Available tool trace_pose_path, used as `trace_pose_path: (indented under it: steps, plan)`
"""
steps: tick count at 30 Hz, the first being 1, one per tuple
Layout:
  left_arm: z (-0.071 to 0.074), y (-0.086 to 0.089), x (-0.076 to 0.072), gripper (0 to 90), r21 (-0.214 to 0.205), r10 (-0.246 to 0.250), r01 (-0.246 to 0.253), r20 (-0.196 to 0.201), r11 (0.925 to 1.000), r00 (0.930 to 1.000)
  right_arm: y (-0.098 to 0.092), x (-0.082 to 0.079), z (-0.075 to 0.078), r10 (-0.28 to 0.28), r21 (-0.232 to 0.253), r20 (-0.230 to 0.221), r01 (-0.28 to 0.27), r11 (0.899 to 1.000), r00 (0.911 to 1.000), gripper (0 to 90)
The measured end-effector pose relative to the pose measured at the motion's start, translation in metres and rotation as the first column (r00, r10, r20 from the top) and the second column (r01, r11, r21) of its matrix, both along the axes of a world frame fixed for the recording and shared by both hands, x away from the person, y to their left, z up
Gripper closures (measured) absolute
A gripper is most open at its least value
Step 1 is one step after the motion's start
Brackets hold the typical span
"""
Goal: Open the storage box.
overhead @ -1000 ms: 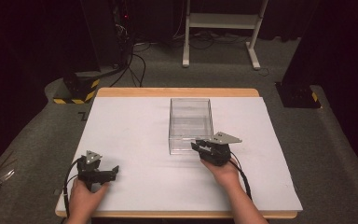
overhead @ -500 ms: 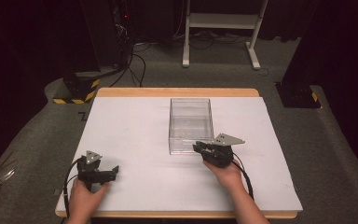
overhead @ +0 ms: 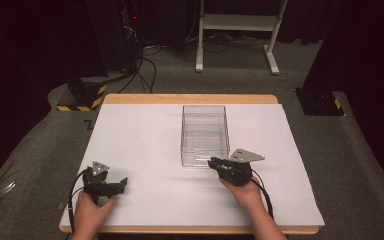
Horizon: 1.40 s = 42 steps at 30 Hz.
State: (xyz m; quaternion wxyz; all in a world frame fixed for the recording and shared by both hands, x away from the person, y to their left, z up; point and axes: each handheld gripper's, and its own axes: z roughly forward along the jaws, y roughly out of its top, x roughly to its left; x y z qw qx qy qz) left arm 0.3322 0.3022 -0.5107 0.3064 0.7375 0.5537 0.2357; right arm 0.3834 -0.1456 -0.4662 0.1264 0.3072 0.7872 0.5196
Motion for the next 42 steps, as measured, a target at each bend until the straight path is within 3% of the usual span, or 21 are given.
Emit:
trace_pose_path:
  steps: [14, 42]
  plan:
    - [0.0, 0.0, 0.0, 1.1, 0.001, 0.0, 0.0, 0.0, 1.0, 1.0, -0.002, -0.015, 0.001, 0.011, -0.009, -0.004, -0.012, 1.0, 0.9999, 78.0]
    - [0.0, 0.0, 0.0, 1.1, 0.0, 0.0, 0.0, 0.0, 1.0, 1.0, -0.006, -0.059, 0.0, 0.06, -0.025, 0.005, -0.06, 0.998, 0.9982, 80.6]
